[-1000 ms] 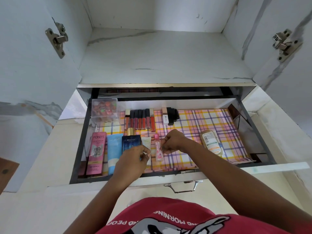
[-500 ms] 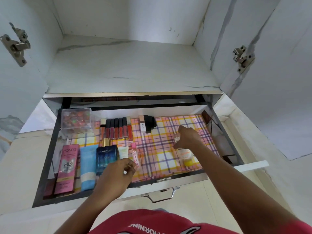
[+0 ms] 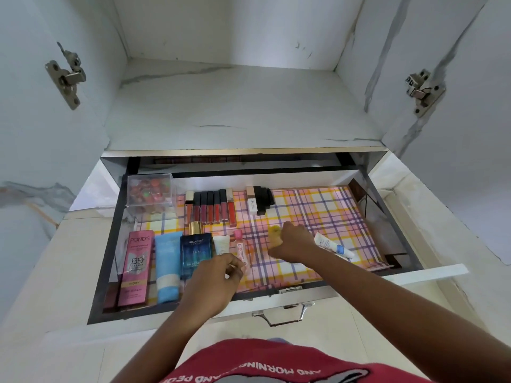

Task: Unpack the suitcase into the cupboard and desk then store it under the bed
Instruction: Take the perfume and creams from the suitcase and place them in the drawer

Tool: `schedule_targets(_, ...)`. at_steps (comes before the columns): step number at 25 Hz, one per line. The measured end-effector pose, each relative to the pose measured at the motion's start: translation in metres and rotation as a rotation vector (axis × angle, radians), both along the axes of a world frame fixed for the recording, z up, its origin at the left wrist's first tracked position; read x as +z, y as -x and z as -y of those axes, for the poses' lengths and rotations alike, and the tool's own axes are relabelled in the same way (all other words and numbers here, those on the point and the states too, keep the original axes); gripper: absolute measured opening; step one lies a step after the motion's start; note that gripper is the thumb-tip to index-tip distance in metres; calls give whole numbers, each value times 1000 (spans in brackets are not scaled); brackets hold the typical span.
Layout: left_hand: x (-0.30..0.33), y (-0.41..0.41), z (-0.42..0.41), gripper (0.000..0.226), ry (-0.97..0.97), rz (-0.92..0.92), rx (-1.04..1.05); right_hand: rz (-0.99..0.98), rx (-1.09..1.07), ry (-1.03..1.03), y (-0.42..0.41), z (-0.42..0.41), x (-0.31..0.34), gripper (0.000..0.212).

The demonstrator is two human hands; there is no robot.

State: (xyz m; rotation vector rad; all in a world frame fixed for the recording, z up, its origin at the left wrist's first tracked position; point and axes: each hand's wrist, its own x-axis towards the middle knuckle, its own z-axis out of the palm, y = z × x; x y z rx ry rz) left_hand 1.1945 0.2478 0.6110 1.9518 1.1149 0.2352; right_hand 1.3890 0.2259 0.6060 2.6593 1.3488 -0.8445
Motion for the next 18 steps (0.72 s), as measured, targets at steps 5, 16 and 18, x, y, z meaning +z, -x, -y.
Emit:
schedule_targets(5,2,-2,0,13,-4,-2,-2,-36,43,151,11,-9,-17,92)
schedule_targets(16,1,-3,0,18,-36,-19,-15,-93,-8,99,-15,-7,11,68)
schedule_targets(18,0,-3,0,16,-45,-23,-24,131,37,95,-52,0,14,42)
